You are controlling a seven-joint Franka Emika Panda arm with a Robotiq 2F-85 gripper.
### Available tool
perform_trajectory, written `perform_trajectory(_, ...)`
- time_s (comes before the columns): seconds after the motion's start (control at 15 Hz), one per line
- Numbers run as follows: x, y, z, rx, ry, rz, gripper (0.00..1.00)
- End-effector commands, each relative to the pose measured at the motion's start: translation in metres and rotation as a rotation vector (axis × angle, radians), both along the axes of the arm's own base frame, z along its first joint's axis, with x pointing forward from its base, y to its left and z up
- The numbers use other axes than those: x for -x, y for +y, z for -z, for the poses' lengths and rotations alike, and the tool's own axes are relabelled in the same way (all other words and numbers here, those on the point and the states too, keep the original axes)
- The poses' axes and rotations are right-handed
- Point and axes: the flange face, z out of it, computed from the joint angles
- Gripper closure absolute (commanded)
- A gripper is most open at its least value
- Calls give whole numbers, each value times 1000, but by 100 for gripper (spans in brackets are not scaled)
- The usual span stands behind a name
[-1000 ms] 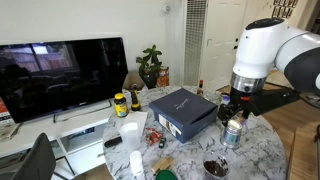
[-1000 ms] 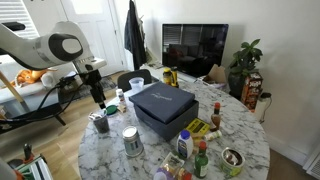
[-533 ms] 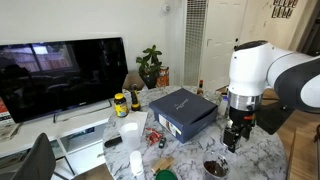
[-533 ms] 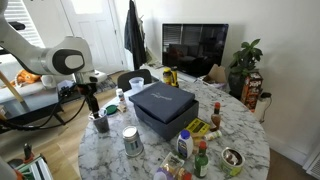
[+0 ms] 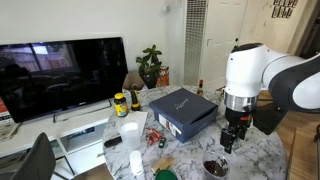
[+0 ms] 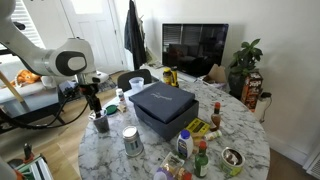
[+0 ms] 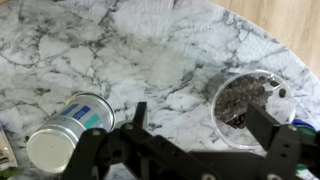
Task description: Flip the silver cup over then place the plastic cup on it
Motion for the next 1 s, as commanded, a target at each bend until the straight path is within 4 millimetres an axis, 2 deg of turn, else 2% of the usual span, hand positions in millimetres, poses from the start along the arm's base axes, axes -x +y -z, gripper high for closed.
perform_trajectory(0.0, -9, 7, 18, -54, -17, -57, 0)
perform_trajectory(0.6, -27, 17, 53, -100, -2, -168, 2)
perform_trajectory(0.73, -31, 17, 57, -101, 1, -179, 12)
perform_trajectory(0.8, -32, 18, 59, -103, 1, -181, 21)
perform_trajectory(0.87, -34, 18, 60, -106, 1, -183, 35)
perform_trajectory(0.93, -36, 18, 61, -107, 1, -183, 43)
